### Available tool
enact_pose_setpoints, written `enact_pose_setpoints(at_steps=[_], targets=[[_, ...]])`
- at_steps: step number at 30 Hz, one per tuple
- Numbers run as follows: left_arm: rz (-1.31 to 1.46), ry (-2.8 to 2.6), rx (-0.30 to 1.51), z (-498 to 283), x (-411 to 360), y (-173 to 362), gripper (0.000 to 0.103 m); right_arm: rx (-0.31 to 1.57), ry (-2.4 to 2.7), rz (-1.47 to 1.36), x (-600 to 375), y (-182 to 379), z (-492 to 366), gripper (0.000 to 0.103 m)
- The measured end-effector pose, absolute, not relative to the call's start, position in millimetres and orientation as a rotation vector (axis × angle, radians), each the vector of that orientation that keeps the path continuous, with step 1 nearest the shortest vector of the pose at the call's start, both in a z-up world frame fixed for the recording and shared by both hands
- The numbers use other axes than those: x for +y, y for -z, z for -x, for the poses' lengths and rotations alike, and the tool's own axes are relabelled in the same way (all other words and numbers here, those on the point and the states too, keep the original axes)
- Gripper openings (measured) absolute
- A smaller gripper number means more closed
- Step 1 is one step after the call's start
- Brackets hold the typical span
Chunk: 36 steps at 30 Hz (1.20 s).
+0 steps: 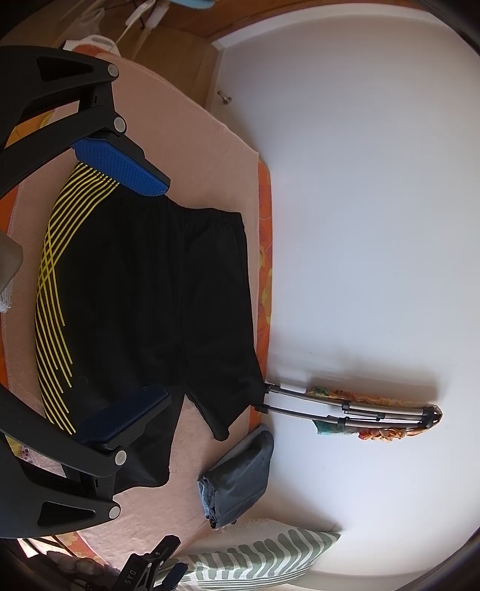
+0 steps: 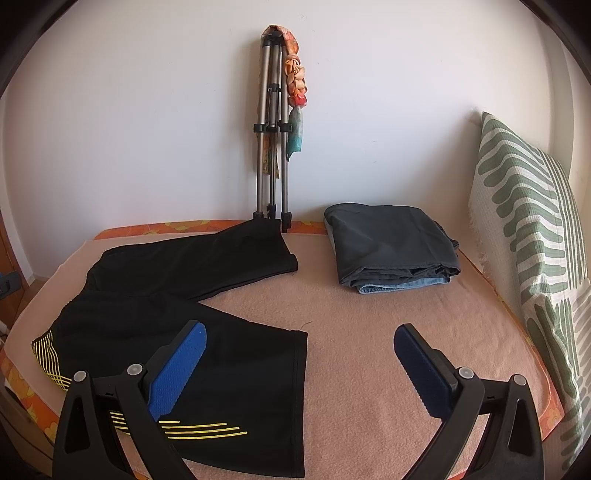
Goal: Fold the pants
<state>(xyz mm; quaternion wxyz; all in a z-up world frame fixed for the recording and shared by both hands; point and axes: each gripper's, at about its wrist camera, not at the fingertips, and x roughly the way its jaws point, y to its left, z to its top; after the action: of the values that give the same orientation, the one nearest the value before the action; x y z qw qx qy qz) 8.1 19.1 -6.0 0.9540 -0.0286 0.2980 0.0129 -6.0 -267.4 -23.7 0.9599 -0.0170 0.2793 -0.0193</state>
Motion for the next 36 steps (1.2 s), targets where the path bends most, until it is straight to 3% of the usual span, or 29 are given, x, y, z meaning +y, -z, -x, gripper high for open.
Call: enact_pose_setpoints(at_steps=[21,24,32,36], targets=[[0.142,-0.014,0.6,-13,52,17,0.102,0.563,-0.025,0.028,-275,19,8,0.103],[0.189,-0.028,0.596,-16,68,17,0.093,0.551,-0.042,0.003,-282,15,7,0.102],[0.246,-0.078,0.571,-26,108,-1,0.084,0.505,-0.117,-0.034,-294,0,2,0.1],[0.211,-0.106,0.58,-37,124,-10,0.082,0.524,-0.147,-0.028,-299,-8,-10,0.092]])
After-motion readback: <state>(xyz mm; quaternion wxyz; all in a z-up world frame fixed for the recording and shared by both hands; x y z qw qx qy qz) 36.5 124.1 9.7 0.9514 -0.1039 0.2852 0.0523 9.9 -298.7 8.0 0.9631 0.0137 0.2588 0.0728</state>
